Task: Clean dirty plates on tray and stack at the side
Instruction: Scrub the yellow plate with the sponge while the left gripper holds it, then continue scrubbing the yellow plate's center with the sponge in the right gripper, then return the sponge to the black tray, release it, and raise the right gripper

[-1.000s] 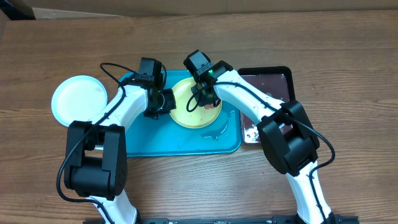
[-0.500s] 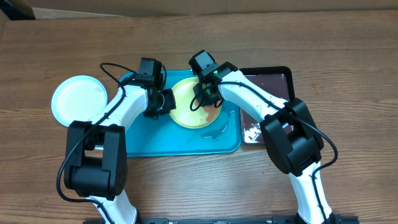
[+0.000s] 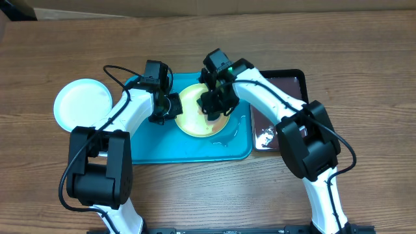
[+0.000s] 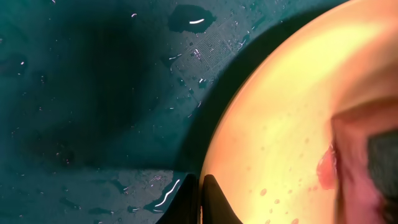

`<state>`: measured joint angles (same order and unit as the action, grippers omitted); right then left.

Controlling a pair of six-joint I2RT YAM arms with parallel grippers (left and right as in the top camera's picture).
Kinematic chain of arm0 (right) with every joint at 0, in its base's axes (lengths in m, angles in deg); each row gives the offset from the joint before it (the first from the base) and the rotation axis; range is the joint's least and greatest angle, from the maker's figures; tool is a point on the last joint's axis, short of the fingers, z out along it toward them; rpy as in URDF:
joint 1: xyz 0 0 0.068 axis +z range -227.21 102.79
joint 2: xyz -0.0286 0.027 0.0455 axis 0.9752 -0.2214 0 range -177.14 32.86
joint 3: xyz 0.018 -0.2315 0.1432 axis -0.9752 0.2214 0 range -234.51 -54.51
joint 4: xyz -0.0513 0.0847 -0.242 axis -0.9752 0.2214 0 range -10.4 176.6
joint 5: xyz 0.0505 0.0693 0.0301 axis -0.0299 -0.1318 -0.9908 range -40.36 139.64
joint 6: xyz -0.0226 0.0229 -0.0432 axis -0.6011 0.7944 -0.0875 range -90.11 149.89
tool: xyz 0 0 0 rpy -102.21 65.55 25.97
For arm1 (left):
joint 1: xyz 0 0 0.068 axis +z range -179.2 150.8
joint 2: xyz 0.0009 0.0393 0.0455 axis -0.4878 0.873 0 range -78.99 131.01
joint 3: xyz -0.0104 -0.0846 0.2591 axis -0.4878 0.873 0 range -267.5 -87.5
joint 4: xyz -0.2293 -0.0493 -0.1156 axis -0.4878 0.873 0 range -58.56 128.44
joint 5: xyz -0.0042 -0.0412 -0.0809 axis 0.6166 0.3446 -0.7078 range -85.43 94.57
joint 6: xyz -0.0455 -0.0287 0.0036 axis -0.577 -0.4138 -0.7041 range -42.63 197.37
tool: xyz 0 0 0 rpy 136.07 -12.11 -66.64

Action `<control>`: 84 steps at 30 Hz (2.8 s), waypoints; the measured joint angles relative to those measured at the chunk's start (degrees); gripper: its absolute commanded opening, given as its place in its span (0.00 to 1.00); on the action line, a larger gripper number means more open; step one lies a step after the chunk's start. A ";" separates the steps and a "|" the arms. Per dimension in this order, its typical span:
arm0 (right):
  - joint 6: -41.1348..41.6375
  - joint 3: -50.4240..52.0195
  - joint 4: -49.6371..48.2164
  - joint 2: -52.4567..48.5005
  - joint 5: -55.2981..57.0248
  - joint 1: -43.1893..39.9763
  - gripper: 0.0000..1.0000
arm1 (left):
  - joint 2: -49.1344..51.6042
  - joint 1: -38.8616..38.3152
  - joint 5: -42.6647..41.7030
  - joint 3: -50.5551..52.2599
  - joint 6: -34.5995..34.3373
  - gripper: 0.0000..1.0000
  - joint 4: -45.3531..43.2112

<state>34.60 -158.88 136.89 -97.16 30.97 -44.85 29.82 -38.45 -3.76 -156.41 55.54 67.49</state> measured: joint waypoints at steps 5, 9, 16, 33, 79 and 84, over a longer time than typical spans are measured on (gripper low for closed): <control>-0.92 -5.97 2.78 0.00 -3.65 -2.27 0.04 | 0.00 -0.04 -0.09 0.00 0.00 0.04 -0.07; -1.31 -7.45 2.34 0.00 -4.92 -4.22 0.04 | 0.00 -0.04 -0.24 0.00 0.00 0.04 -0.07; -1.57 -3.50 -4.37 0.00 -4.87 -4.59 0.04 | 0.00 -0.04 -0.50 0.00 0.00 0.04 -0.07; -1.73 7.45 -13.51 0.57 -6.08 -3.56 0.04 | 0.00 -0.04 -0.85 0.00 0.00 0.04 -0.02; -1.27 7.96 12.17 9.84 16.85 -25.14 0.09 | 0.00 -0.15 -1.09 0.00 0.85 0.06 -0.15; -0.50 8.09 11.30 9.84 17.70 -25.14 0.50 | 0.00 -0.15 -1.09 0.00 0.85 0.06 -0.15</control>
<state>34.10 -150.80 148.19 -87.33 48.67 -69.99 29.82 -38.61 -4.86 -156.41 56.40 67.34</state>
